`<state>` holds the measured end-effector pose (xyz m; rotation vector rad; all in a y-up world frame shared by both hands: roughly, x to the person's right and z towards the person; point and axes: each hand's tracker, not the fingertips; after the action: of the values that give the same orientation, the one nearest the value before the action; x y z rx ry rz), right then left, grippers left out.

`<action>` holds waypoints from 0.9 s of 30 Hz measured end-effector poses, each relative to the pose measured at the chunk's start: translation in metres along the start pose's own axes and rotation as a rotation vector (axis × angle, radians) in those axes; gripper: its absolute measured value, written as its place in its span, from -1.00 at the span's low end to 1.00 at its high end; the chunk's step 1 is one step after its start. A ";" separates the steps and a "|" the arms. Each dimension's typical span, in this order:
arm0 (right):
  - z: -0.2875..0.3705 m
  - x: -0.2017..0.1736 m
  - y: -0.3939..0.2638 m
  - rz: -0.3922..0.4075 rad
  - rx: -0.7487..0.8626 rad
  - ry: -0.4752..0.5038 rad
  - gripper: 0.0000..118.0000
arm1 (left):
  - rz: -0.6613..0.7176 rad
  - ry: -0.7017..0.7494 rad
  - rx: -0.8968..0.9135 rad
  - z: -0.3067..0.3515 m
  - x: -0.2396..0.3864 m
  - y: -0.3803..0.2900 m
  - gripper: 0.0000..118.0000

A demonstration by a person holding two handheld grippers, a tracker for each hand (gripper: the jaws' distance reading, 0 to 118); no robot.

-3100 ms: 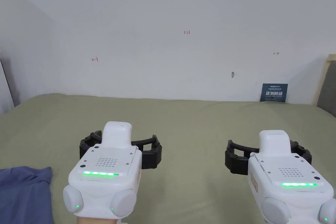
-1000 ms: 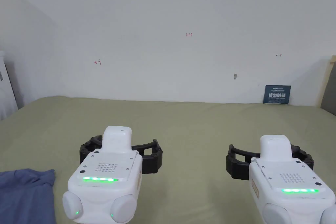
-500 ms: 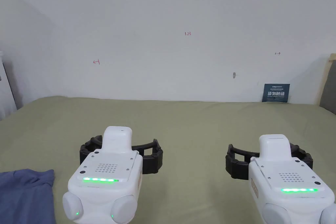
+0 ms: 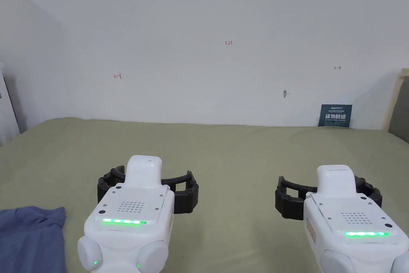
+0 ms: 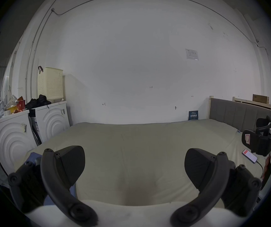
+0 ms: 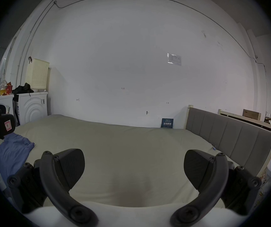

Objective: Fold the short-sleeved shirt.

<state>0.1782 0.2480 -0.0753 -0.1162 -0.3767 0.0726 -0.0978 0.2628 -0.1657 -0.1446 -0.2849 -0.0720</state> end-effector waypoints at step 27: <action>0.002 -0.001 -0.001 -0.020 0.015 0.000 1.00 | 0.014 0.000 -0.002 0.001 -0.005 0.001 1.00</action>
<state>0.1767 0.2474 -0.0740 -0.0974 -0.3773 0.0554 -0.1026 0.2642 -0.1662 -0.1485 -0.2835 -0.0580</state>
